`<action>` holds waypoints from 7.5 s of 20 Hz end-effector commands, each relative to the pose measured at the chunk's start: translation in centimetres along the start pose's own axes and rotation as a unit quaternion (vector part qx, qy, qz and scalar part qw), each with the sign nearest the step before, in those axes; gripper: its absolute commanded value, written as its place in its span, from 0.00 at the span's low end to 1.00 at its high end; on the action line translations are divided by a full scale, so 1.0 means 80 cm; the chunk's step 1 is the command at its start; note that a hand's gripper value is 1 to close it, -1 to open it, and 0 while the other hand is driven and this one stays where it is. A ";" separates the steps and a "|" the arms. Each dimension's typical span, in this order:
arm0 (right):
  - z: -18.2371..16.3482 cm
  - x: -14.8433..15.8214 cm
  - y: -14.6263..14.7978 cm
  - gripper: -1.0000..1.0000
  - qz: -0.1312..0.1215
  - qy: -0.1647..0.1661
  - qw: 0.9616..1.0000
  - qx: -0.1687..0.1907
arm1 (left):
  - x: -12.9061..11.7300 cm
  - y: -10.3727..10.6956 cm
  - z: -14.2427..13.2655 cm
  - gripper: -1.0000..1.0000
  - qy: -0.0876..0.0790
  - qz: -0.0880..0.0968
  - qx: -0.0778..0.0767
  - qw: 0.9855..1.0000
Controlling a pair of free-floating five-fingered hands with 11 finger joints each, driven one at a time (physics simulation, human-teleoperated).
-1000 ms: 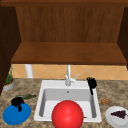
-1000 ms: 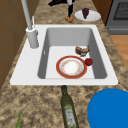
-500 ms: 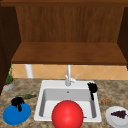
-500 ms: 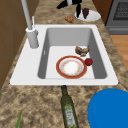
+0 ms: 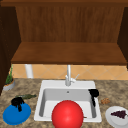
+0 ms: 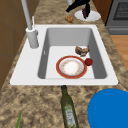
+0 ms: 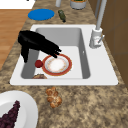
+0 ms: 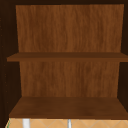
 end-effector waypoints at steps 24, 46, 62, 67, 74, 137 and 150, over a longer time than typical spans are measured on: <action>0.093 -0.001 0.010 0.00 -0.011 -0.003 0.989 0.150 | 0.000 0.000 0.000 0.50 0.000 0.000 0.000 1.000; 0.093 -0.002 0.010 0.50 -0.010 -0.001 0.990 0.140 | -0.148 0.047 -0.059 0.00 0.000 0.033 -0.006 0.999; 0.093 -0.002 0.010 0.50 -0.011 0.000 0.990 0.140 | -0.312 0.028 -0.082 0.00 -0.015 0.062 -0.014 0.998; 0.093 -0.002 0.010 0.50 -0.012 0.000 0.990 0.140 | -0.328 0.005 -0.054 0.00 -0.012 0.060 -0.005 0.998; 0.093 -0.002 0.010 0.50 -0.012 0.000 0.990 0.140 | -0.348 -0.027 -0.036 0.00 -0.004 0.057 -0.009 0.998; 0.093 -0.002 0.010 0.50 -0.012 0.000 0.990 0.140 | -0.377 -0.042 0.021 1.00 -0.109 -0.046 0.129 0.985; 0.093 -0.002 0.010 0.50 -0.012 0.000 0.990 0.140 | -0.339 0.058 -0.016 1.00 -0.117 -0.054 0.110 0.986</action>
